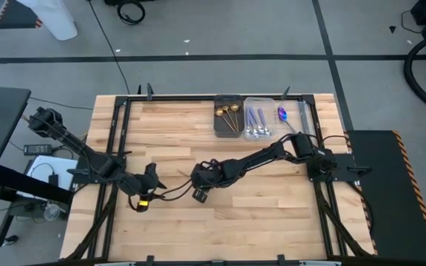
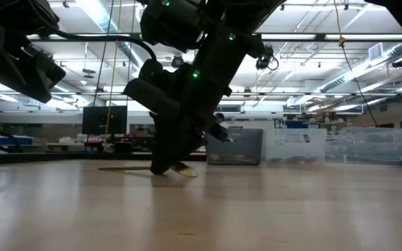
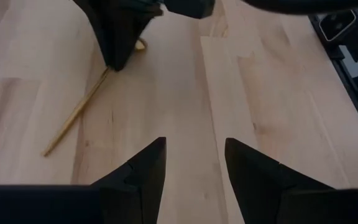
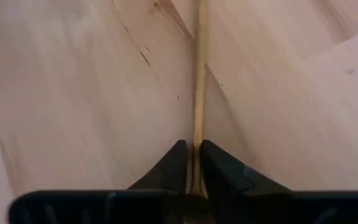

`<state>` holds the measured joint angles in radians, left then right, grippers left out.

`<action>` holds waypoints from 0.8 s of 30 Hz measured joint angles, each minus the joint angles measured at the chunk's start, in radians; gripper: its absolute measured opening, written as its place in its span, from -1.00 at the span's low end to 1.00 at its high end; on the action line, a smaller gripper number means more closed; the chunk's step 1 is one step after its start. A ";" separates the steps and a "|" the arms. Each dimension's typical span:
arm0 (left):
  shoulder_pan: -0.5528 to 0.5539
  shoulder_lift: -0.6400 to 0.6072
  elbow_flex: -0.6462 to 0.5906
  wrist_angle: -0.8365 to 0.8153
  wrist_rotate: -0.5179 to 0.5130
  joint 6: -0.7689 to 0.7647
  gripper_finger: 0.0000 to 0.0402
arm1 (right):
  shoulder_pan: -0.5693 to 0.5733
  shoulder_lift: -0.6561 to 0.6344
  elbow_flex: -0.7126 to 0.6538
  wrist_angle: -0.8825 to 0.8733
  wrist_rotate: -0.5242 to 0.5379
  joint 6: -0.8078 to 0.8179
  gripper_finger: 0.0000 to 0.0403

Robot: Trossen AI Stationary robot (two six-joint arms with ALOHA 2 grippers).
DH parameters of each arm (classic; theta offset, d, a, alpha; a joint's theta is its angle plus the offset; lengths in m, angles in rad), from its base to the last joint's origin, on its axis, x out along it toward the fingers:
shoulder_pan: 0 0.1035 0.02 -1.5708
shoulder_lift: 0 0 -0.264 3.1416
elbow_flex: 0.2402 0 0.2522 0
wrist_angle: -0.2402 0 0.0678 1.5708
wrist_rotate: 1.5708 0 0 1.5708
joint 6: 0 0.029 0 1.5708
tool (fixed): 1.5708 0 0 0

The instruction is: Sort silverware by color (type)

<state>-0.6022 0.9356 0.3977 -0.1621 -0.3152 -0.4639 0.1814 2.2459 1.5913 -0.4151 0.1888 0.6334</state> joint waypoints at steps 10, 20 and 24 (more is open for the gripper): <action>-0.034 0.000 0.000 0.000 0.034 0.009 -0.14 | -0.029 -0.006 -0.001 -0.008 -0.081 -0.029 -0.89; -0.051 0.000 0.000 0.001 0.034 0.119 -0.14 | -0.067 -0.044 -0.007 -0.034 -0.173 -0.099 -0.93; -0.051 0.000 -0.001 0.007 0.033 0.147 -0.14 | -0.079 -0.068 -0.007 -0.050 -0.190 -0.114 -0.93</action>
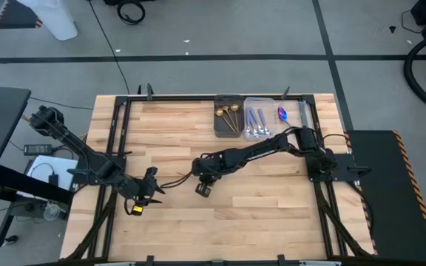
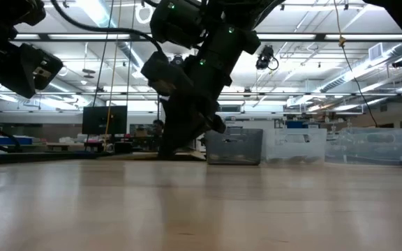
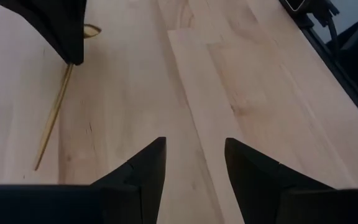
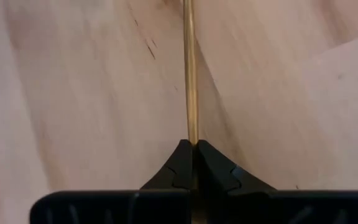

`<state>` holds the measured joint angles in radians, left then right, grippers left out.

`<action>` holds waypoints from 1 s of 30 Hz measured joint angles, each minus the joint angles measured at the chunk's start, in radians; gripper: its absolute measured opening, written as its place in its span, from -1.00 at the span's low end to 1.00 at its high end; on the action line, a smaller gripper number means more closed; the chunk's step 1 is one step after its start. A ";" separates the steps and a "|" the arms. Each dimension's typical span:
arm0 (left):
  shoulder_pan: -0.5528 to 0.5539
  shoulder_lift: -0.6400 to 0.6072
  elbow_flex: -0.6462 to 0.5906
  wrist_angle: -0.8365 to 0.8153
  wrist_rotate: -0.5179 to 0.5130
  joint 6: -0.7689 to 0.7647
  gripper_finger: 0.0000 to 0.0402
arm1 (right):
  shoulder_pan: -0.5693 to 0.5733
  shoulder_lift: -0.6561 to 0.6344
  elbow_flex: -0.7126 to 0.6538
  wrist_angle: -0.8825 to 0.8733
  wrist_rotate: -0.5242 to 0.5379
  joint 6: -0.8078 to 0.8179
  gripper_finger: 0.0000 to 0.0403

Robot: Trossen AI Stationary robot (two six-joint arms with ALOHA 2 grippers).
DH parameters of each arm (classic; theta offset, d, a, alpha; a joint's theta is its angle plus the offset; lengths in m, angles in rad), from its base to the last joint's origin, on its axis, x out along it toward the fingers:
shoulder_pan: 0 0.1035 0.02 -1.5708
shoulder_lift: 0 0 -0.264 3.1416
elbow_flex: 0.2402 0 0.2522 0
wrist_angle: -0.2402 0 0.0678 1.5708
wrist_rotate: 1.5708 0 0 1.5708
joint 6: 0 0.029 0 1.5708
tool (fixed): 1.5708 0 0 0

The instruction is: Sort silverware by color (type)

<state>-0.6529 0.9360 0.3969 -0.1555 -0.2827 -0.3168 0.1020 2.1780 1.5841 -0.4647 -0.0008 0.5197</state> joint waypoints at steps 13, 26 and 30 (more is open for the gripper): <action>0.009 0.000 0.000 -0.007 -0.169 0.077 -0.08 | -0.001 -0.015 0.002 -0.014 -0.031 -0.008 -0.93; 0.214 0.000 0.000 -0.012 0.017 0.072 0.22 | 0.029 -0.024 0.004 -0.009 -0.040 -0.100 -0.93; 0.258 0.000 0.000 -0.012 0.071 0.079 0.18 | 0.040 -0.024 0.007 -0.013 -0.020 -0.114 -0.93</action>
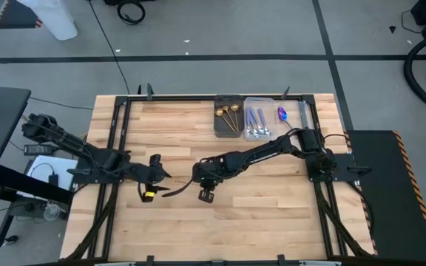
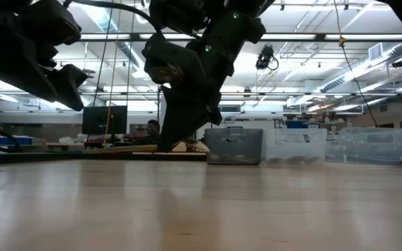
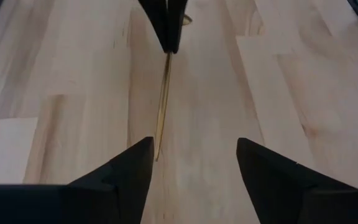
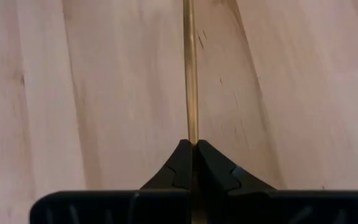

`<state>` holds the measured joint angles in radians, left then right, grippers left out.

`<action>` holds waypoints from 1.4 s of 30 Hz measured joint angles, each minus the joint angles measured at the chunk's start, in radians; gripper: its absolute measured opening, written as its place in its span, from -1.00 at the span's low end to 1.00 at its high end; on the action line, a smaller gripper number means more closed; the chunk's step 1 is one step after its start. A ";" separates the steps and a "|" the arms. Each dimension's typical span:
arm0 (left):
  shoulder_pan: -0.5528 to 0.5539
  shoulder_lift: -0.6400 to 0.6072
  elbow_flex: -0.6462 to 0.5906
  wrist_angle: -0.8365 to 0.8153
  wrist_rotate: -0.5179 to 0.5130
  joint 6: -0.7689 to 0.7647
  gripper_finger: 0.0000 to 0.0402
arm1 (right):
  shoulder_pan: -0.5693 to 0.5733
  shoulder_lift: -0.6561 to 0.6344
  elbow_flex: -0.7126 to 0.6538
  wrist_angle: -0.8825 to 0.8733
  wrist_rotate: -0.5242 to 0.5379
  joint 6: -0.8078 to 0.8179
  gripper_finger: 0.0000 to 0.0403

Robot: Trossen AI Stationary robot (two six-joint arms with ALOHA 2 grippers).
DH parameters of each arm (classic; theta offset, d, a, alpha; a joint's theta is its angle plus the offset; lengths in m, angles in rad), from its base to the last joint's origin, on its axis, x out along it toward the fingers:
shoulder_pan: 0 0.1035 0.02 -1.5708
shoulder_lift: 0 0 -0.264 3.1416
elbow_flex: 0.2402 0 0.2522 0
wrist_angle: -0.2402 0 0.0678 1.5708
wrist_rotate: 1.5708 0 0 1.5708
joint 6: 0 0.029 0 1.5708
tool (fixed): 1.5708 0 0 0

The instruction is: Sort silverware by color (type)

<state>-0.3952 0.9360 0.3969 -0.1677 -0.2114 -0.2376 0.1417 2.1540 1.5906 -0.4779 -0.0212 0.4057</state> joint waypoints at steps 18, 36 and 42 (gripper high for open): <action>0.010 0.216 0.001 0.118 -0.080 0.094 0.03 | -0.005 -0.003 0.140 -0.076 -0.103 0.094 -0.92; 0.009 0.238 0.029 0.111 -0.073 0.034 -0.89 | -0.035 -0.002 0.140 -0.072 -0.156 0.079 -0.82; 0.010 0.238 0.029 0.109 -0.083 0.010 -0.89 | -0.048 -0.001 0.140 -0.046 -0.154 0.011 -0.59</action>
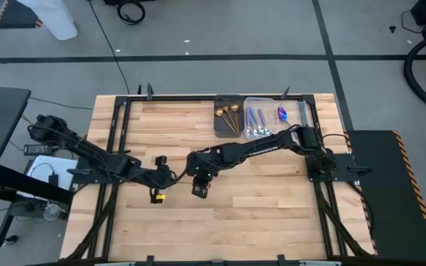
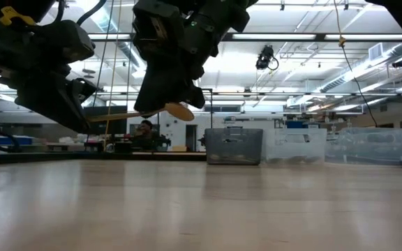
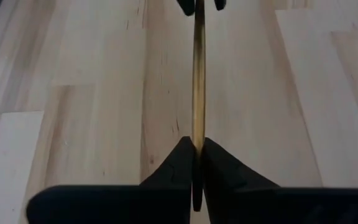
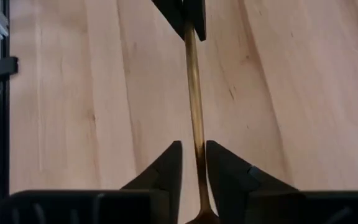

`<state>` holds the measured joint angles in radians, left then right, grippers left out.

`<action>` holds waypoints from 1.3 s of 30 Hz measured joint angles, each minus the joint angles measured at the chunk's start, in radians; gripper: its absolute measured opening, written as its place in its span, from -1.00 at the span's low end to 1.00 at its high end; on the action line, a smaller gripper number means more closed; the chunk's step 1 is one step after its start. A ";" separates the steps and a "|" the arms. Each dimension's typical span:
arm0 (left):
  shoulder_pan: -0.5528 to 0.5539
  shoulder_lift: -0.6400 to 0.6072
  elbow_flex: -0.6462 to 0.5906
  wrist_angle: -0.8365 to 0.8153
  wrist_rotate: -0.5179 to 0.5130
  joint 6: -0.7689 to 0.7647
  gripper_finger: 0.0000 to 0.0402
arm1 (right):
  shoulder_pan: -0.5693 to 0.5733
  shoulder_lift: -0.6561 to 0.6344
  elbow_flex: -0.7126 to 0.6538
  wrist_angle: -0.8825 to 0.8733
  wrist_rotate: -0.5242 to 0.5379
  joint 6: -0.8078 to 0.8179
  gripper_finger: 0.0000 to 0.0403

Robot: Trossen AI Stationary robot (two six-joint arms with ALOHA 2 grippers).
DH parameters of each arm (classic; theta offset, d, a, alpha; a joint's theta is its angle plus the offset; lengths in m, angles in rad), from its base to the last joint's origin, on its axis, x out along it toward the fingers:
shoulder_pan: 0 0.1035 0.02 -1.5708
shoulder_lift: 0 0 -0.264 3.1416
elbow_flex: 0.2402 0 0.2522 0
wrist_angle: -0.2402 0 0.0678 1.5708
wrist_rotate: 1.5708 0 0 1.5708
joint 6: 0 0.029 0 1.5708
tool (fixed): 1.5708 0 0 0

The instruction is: Sort silverware by color (type)

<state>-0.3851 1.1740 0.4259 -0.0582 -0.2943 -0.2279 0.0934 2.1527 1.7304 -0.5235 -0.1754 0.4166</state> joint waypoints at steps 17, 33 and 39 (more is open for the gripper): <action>0.011 0.000 -0.009 -0.002 0.000 -0.026 -0.89 | -0.024 -0.227 0.000 -0.067 0.204 -0.102 -0.19; 0.159 -0.004 -0.222 0.588 0.035 0.043 -0.89 | 0.112 -0.288 0.000 -0.101 0.455 -0.103 -0.18; 0.228 -0.004 -0.246 0.814 0.035 0.087 -0.89 | 0.158 -0.297 0.000 -0.099 0.570 -0.105 -0.18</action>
<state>-0.1573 1.1702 0.1797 0.7561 -0.2596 -0.1406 0.2514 1.8553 1.7302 -0.6228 0.3950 0.3111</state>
